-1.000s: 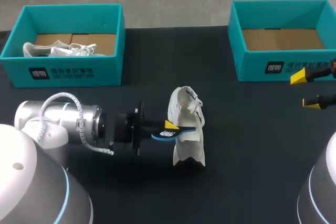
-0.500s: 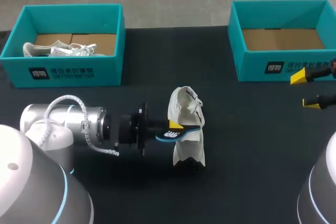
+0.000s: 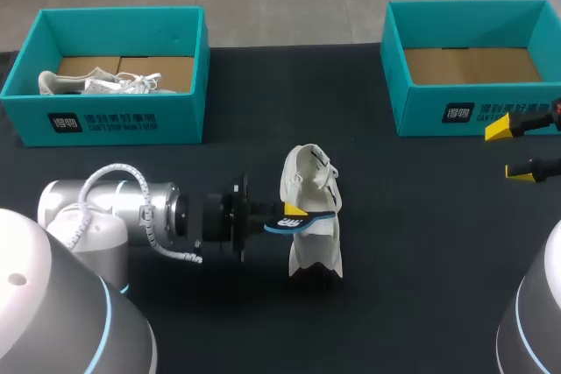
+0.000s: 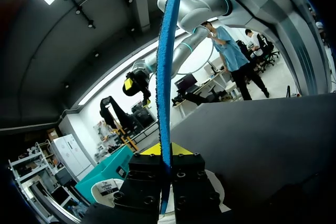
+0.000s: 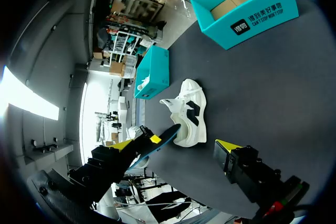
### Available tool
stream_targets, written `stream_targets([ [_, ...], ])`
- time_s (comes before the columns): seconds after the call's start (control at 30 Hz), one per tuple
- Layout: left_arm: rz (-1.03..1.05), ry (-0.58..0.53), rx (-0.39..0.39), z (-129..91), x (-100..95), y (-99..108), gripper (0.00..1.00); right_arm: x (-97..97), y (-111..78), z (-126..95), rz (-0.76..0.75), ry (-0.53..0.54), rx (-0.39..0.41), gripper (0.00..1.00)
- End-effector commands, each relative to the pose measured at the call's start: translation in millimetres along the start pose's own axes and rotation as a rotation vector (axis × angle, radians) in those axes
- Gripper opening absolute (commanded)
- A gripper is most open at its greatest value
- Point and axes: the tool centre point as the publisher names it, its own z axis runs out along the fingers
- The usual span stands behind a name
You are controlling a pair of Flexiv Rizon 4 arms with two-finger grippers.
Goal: Take the shoe out of the shoebox, open the shoe tongue, remove and reinsert the insole, then place the shoe into the shoebox
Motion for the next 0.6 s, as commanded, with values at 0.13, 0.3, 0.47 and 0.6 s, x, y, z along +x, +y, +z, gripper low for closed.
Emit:
stream_targets([
  [0.13,-0.001,-0.011,-0.011,3,2.3,7,0.0,0.3,-1.5,0,0.001,-0.003,-0.002,1.0],
  [0.3,-0.001,-0.016,-0.014,3,2.7,7,0.0,0.3,-1.5,0,0.001,-0.003,-0.002,1.0],
  [0.47,0.0,-0.032,0.024,6,1.0,-5,0.0,0.3,-1.5,0,0.001,-0.003,-0.002,1.0],
  [0.6,-0.015,-0.04,0.037,11,0.6,-2,0.0,0.3,-1.5,0,0.001,-0.003,-0.002,1.0],
])
